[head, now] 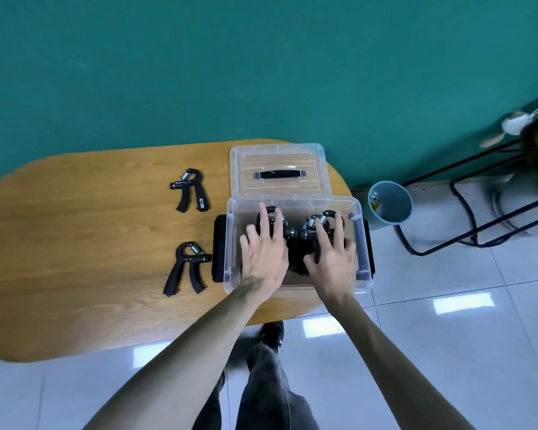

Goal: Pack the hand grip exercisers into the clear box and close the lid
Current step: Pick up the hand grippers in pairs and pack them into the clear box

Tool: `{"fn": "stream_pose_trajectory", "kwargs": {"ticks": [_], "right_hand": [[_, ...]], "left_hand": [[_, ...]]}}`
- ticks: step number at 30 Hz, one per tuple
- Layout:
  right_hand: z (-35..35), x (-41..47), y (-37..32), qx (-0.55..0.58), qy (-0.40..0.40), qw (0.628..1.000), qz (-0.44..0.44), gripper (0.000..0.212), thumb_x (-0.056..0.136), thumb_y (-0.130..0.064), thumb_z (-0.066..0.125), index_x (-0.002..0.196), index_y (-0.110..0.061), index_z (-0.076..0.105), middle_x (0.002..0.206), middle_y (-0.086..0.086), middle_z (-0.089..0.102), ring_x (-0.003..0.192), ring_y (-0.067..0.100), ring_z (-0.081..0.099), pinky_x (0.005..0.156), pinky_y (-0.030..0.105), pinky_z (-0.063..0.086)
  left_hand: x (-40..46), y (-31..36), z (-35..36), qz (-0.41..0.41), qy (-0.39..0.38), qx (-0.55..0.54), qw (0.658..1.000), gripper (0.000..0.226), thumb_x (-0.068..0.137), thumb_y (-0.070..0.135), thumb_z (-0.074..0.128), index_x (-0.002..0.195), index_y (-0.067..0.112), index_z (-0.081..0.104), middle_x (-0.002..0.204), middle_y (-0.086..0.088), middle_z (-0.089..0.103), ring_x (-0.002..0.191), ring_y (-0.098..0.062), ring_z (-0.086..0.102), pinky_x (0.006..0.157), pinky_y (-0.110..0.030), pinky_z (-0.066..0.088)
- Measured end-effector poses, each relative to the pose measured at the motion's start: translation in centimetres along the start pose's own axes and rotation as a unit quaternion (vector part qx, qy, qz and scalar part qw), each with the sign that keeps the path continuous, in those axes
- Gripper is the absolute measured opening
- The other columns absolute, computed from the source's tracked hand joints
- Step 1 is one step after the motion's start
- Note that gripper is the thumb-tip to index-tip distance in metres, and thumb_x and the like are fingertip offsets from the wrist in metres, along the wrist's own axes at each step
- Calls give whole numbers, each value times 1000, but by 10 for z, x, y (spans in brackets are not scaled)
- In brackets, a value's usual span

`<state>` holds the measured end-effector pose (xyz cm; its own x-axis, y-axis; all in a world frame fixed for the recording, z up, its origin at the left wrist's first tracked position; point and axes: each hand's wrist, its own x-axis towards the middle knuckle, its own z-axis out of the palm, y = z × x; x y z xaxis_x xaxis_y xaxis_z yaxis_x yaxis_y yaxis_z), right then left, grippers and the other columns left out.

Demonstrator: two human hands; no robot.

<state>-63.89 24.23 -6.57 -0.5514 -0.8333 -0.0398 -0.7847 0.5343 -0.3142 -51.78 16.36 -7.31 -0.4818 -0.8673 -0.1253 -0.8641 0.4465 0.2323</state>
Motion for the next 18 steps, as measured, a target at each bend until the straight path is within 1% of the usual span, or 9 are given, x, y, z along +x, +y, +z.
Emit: {"fn": "stream_pose_trajectory", "kwargs": {"ticks": [3,6,11,14,18], "right_hand": [[6,8,19,13,-14,1000,3,76,77,-16,72,148,-25,45,167,11,19,89,38,49,89,52,46],[18,17,35,25,-35,999,-1,79,77,-16,73,149,-25,44,167,11,19,87,37,48,90,51,47],[36,28,48,35,-75,996,-19,79,79,-15,72,151,-23,40,167,11,15,85,34,45,81,48,48],[44,39,49,37,-86,995,-33,78,79,-16,70,151,-25,40,168,11,15,84,33,44,77,47,48],[52,52,48,28,-116,992,-35,77,84,-18,66,154,-24,34,169,10,7,92,37,45,83,49,47]], "left_hand": [[8,13,12,-10,-26,11,1000,69,104,25,43,163,15,10,170,-21,-1,106,-33,45,88,-45,40],[17,18,24,-35,-36,26,998,69,104,25,44,163,15,10,169,-21,-1,107,-33,45,88,-45,39],[26,13,41,-58,-53,49,996,71,102,24,45,163,14,9,169,-21,-1,108,-33,44,87,-44,40],[33,11,49,-76,-61,47,994,72,102,23,46,163,14,8,169,-20,-2,107,-33,44,87,-44,40],[36,13,59,-86,-73,57,992,75,101,21,47,163,14,5,169,-21,-7,107,-33,43,86,-45,39]]}}
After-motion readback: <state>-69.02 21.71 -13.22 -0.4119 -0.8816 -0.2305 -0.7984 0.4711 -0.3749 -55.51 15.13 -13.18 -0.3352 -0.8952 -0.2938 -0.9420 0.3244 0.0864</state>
